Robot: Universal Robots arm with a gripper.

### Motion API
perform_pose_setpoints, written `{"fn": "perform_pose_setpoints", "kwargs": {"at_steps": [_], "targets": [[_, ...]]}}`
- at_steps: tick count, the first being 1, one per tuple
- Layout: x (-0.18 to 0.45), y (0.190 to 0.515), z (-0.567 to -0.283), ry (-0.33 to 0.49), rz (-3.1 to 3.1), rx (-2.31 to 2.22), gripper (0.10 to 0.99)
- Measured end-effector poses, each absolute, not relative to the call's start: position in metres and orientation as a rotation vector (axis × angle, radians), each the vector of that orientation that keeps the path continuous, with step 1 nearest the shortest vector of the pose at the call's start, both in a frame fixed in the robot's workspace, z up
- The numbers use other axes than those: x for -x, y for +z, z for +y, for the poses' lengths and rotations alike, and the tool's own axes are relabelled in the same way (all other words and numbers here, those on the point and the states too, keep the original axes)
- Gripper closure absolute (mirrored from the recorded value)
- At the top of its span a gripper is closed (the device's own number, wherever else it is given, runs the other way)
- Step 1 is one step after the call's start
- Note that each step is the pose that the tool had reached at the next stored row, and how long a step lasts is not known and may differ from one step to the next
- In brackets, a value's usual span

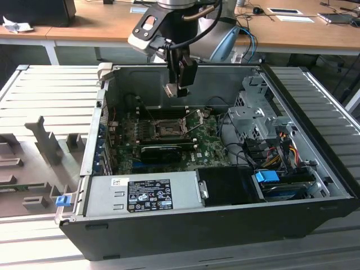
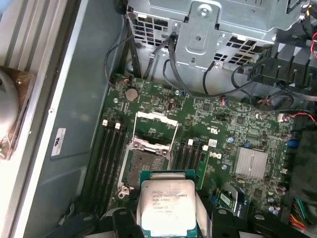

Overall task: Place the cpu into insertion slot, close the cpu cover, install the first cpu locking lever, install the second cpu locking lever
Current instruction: 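Place the cpu into insertion slot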

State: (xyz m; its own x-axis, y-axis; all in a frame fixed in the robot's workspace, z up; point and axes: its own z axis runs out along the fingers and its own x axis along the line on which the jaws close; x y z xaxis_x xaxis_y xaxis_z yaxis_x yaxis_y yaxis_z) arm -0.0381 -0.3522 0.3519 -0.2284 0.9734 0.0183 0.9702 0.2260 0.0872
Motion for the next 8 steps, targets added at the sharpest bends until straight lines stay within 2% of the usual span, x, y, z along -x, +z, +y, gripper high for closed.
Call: {"fn": "perform_pose_setpoints", "kwargs": {"at_steps": [8], "targets": [[0.0381, 0.3505, -0.3522, 0.119, 2.285, -2.086, 0.557]]}}
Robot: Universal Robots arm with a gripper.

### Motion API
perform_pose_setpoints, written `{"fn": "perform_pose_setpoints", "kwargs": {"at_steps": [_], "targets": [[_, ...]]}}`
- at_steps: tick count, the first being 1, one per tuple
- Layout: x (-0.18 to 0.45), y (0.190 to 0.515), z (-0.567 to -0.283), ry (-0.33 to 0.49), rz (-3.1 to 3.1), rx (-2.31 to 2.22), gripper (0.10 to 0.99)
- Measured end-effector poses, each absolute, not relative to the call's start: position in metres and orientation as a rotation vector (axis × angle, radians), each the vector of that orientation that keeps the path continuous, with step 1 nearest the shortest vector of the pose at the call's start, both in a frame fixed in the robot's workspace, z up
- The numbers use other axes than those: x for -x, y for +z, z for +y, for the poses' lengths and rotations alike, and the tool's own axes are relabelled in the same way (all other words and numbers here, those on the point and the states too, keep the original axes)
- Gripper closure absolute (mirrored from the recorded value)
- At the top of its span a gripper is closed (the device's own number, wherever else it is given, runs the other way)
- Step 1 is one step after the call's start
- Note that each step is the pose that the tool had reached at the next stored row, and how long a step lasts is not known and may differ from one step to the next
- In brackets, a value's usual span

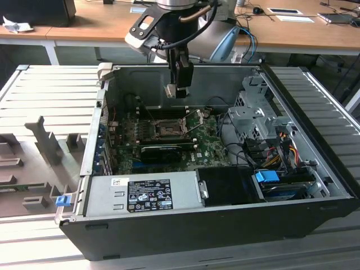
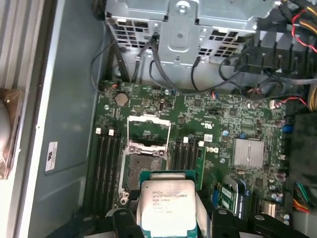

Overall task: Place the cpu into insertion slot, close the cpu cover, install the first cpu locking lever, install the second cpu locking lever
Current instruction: 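Place the cpu into insertion slot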

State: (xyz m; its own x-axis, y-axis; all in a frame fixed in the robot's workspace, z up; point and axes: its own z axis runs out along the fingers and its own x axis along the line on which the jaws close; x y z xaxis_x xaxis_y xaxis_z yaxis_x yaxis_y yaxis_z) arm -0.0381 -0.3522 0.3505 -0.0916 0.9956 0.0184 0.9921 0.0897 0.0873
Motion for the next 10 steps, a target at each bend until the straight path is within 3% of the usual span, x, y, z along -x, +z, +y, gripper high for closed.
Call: {"fn": "perform_pose_setpoints", "kwargs": {"at_steps": [10], "targets": [[0.0383, 0.3408, -0.3519, 0.116, 2.241, -2.129, 0.557]]}}
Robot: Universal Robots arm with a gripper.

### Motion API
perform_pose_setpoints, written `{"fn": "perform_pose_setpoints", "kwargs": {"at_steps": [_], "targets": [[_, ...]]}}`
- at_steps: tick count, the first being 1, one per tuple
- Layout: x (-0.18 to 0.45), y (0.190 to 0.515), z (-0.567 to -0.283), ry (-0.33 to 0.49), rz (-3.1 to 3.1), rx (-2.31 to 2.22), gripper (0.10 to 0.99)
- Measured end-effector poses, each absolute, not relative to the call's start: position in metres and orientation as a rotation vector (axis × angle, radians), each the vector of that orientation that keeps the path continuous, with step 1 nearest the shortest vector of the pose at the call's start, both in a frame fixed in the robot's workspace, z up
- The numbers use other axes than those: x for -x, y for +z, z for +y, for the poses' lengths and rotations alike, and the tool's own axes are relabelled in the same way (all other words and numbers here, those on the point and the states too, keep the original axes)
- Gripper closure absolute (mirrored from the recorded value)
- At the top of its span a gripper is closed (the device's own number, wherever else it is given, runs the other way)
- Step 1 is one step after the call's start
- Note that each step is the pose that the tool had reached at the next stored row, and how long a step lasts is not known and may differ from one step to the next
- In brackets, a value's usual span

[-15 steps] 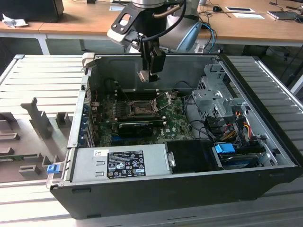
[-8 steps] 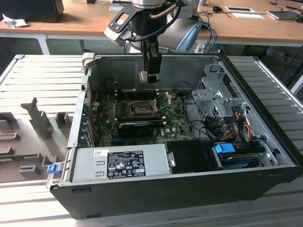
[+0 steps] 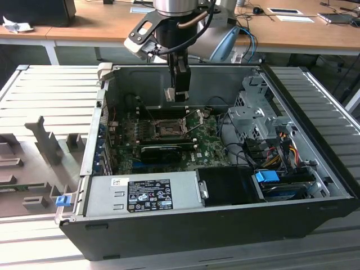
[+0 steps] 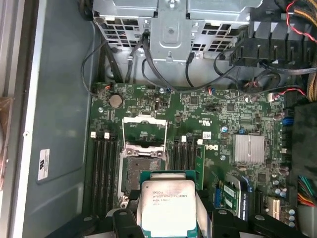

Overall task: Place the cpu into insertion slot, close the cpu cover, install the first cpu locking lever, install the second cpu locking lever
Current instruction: 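Place the cpu into insertion slot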

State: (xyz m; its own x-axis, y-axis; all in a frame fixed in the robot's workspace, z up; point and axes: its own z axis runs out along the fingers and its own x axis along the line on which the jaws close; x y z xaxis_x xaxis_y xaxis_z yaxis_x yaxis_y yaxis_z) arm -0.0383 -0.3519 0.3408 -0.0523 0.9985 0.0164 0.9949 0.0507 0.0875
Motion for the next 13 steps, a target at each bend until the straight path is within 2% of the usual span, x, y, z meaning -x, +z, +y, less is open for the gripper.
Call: {"fn": "perform_pose_setpoints", "kwargs": {"at_steps": [13], "targets": [[0.038, 0.318, -0.350, 0.112, 2.183, -2.187, 0.557]]}}
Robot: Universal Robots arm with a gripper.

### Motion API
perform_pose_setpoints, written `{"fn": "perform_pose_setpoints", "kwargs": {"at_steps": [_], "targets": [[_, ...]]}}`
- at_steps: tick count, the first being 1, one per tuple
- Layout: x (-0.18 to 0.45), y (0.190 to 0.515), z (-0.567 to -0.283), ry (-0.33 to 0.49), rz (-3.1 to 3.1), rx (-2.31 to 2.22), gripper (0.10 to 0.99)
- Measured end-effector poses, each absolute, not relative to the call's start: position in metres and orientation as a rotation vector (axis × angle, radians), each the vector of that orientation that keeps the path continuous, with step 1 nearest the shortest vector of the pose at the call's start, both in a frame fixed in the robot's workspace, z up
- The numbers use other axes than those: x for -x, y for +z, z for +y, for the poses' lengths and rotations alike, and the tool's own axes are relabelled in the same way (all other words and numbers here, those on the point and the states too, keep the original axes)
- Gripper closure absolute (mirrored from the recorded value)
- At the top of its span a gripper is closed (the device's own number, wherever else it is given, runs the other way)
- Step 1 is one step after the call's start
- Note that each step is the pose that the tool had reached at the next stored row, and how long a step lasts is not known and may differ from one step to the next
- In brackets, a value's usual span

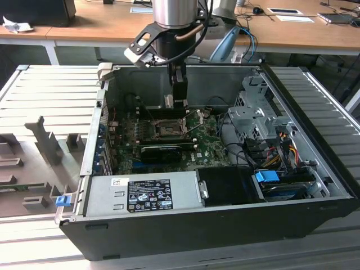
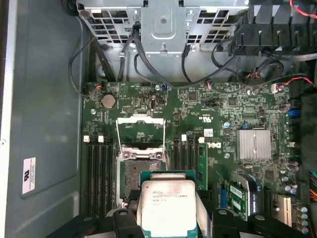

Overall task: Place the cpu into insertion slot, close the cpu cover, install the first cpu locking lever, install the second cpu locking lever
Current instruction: 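Place the cpu into insertion slot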

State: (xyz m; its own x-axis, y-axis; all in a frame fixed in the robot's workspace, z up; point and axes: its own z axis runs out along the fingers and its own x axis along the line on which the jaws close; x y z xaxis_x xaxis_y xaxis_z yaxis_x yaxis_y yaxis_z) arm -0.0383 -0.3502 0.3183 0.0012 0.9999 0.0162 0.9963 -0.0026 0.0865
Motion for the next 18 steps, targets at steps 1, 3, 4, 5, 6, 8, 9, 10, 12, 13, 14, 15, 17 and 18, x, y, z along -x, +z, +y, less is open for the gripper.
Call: {"fn": "perform_pose_setpoints", "kwargs": {"at_steps": [1, 3, 4, 5, 6, 8, 9, 10, 12, 13, 14, 15, 17, 18], "targets": [[0.038, 0.316, -0.350, 0.112, 2.183, -2.187, 0.557], [0.038, 0.312, -0.350, 0.112, 2.183, -2.187, 0.557], [0.038, 0.309, -0.350, 0.112, 2.183, -2.187, 0.557], [0.038, 0.308, -0.350, 0.112, 2.183, -2.187, 0.557], [0.038, 0.306, -0.350, 0.111, 2.183, -2.188, 0.557], [0.038, 0.303, -0.350, 0.107, 2.184, -2.189, 0.557], [0.038, 0.301, -0.350, 0.107, 2.184, -2.189, 0.557], [0.039, 0.300, -0.350, 0.107, 2.184, -2.189, 0.557], [0.039, 0.296, -0.350, 0.107, 2.184, -2.188, 0.557], [0.039, 0.294, -0.350, 0.107, 2.185, -2.188, 0.557], [0.039, 0.292, -0.350, 0.107, 2.185, -2.188, 0.557], [0.039, 0.291, -0.350, 0.107, 2.186, -2.187, 0.557], [0.040, 0.284, -0.350, 0.107, 2.189, -2.184, 0.557], [0.040, 0.281, -0.349, 0.107, 2.189, -2.184, 0.557]]}}
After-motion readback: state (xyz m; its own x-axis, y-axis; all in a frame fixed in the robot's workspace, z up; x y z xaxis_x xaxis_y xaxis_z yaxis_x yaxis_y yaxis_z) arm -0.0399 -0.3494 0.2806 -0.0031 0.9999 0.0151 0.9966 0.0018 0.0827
